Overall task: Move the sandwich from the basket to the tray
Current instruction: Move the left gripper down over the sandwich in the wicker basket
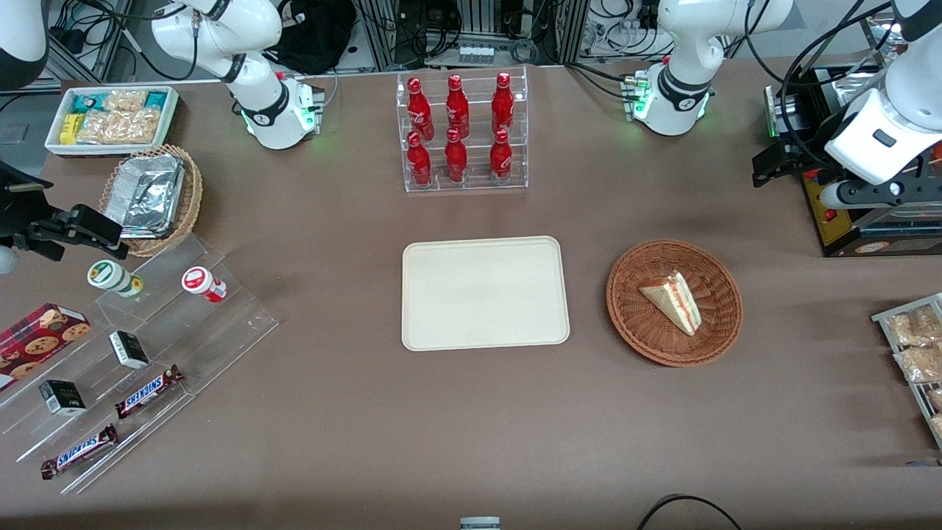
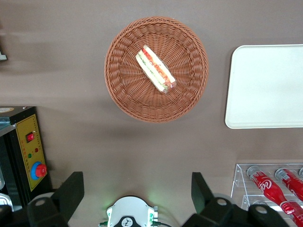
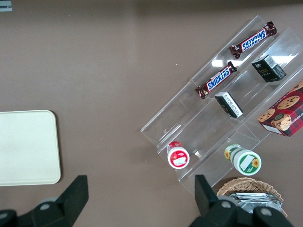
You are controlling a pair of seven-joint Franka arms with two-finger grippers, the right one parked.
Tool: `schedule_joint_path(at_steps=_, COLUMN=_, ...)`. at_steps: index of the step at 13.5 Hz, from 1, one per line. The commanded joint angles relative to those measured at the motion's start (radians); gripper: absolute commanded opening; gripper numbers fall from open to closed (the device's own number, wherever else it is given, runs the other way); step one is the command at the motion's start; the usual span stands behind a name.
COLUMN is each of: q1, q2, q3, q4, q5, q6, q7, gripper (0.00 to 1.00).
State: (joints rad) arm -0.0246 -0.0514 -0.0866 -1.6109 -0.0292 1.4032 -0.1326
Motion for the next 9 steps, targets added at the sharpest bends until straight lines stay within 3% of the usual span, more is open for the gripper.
schedule_joint_path(at_steps=1, q1=-0.017, q2=0.010, q3=0.010, q4=0.013, q5=0.012, q6=0.000, q7=0.007, gripper=1.00)
schedule_joint_path(at_steps=5, q1=-0.017, q2=0.039, q3=0.010, q4=-0.058, q5=0.029, q6=0.005, q7=0.007, gripper=1.00)
schedule_joint_path(at_steps=9, q1=-0.017, q2=0.068, q3=0.010, q4=-0.185, q5=0.029, q6=0.176, q7=0.002, gripper=1.00)
